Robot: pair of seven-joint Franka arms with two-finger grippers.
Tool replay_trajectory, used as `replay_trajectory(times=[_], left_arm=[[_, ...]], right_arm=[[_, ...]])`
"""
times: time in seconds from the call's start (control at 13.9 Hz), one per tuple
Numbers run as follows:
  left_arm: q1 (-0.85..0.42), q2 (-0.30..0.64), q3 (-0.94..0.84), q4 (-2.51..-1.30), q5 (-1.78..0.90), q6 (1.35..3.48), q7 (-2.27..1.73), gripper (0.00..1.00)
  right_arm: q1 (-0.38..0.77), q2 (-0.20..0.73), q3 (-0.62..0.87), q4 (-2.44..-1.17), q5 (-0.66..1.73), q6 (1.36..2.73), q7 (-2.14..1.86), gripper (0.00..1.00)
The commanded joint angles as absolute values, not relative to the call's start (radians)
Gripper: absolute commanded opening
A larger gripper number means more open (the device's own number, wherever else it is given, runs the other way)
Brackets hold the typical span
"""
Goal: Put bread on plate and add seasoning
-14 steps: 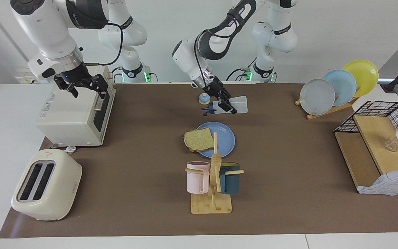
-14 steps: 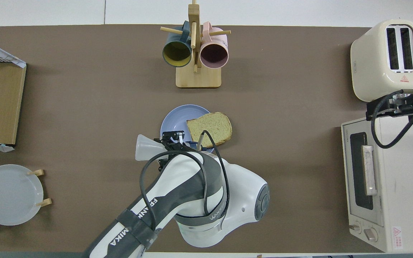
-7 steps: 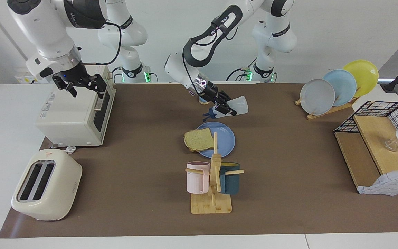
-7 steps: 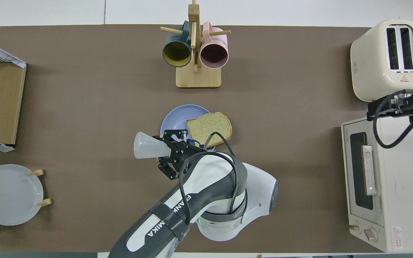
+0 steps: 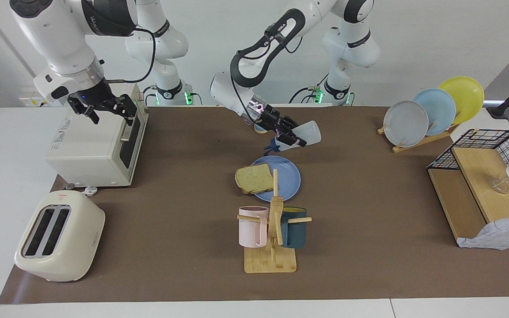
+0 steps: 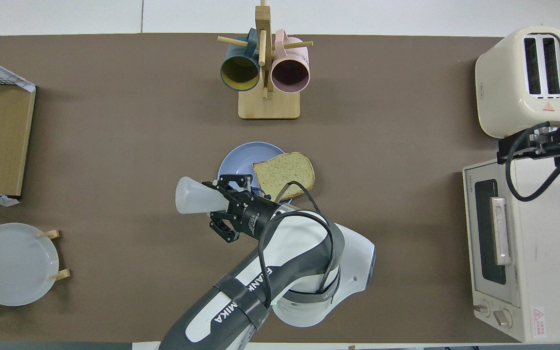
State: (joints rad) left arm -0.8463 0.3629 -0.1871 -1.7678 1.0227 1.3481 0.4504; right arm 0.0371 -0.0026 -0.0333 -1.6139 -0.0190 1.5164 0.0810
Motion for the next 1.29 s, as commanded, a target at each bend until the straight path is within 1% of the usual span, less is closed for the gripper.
replay_trajectory(times=[0.0, 0.14, 0.29, 0.43, 0.79, 1.08, 1.22], left_arm=[[-0.868, 0.440, -0.176, -1.735, 1.089, 1.269, 0.443, 0.00], [-0.867, 0.448, -0.173, -1.707, 1.101, 1.259, 0.443, 0.00], [-0.865, 0.456, -0.170, -1.707, 1.152, 1.226, 0.445, 0.00], [-0.868, 0.521, -0.170, -1.703, 1.202, 1.152, 0.445, 0.00], [-0.853, 0.526, -0.169, -1.697, 1.230, 1.155, 0.443, 0.00], [-0.789, 0.532, -0.167, -1.697, 1.353, 1.186, 0.443, 0.00], [-0.782, 0.535, -0.167, -1.691, 1.371, 1.190, 0.445, 0.00]], right_arm=[[0.026, -0.020, -0.032, -1.634, 0.000, 1.528, 0.052, 1.00], [0.029, -0.021, -0.031, -1.634, 0.000, 1.529, 0.051, 1.00], [0.028, -0.020, -0.031, -1.634, 0.000, 1.529, 0.051, 1.00], [0.028, -0.020, -0.031, -1.634, 0.000, 1.529, 0.052, 1.00], [0.028, -0.020, -0.031, -1.634, 0.000, 1.529, 0.052, 1.00], [0.028, -0.020, -0.031, -1.634, 0.000, 1.529, 0.052, 1.00], [0.028, -0.020, -0.031, -1.634, 0.000, 1.529, 0.052, 1.00]])
